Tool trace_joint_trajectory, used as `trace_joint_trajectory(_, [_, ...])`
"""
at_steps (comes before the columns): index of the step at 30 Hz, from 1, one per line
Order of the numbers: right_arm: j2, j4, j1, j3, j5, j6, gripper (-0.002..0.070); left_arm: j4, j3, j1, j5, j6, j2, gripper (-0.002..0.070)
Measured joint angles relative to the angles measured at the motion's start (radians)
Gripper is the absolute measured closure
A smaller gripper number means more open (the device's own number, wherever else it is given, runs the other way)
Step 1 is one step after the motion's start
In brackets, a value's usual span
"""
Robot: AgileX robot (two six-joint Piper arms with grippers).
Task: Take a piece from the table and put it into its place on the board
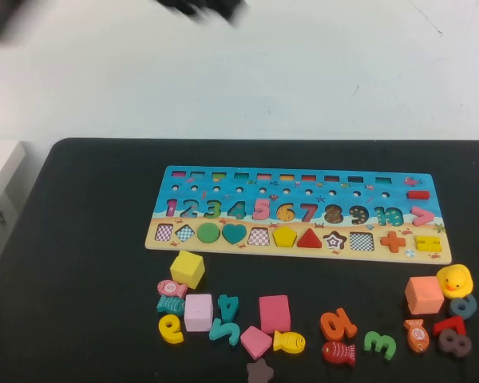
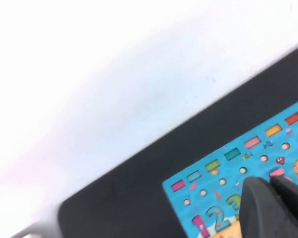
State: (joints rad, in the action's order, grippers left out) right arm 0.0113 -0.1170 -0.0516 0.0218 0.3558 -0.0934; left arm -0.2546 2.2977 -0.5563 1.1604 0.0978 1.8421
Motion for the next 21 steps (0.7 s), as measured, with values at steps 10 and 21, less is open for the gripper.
trace_joint_trajectory(10, [0.000,0.000,0.000,0.000,0.000,0.000,0.0657,0.065,-0.246,0.000,-0.029,0.021,-0.556,0.0675])
trace_joint_trajectory(21, [0.000,0.000,0.000,0.000,0.000,0.000,0.0658,-0.086,-1.244,0.000,-0.693,-0.288,-1.345,0.0675])
